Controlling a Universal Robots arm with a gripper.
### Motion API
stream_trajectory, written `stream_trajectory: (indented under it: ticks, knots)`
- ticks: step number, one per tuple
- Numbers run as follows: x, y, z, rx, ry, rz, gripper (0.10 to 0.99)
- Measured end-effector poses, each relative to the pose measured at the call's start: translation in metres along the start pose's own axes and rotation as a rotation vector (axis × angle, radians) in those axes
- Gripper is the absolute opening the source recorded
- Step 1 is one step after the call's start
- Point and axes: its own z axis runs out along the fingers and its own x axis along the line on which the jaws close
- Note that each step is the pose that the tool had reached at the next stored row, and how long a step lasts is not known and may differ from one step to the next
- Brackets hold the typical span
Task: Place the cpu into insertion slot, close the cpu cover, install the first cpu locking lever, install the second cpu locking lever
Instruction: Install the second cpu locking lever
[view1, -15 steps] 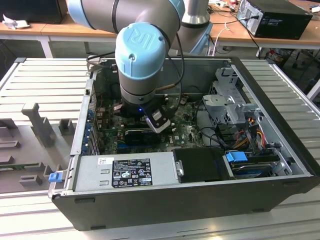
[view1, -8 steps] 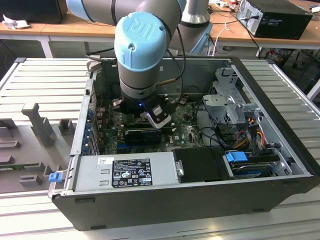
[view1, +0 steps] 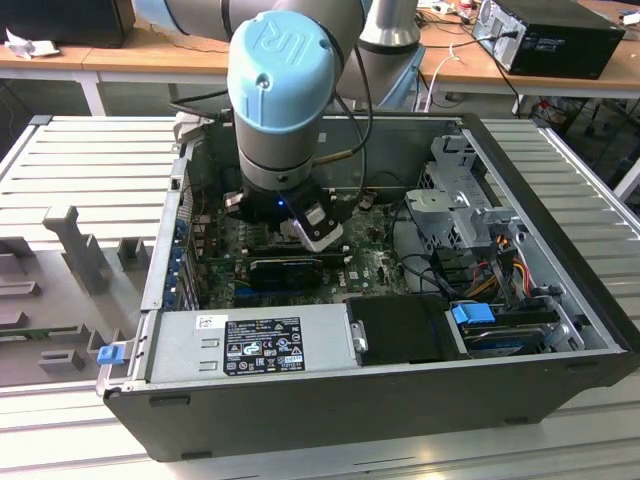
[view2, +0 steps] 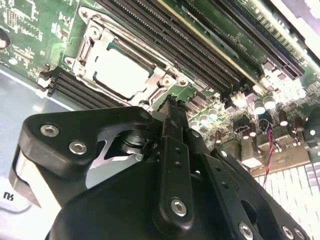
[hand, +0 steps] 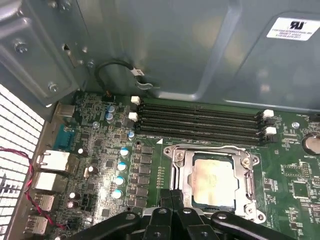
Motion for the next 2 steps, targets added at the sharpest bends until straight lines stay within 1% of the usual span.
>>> stream_trajectory:
  ticks: [2]
  knots:
    - [-0.0001,0.0017,-0.0039,0.000,0.0000,0.000,0.106]
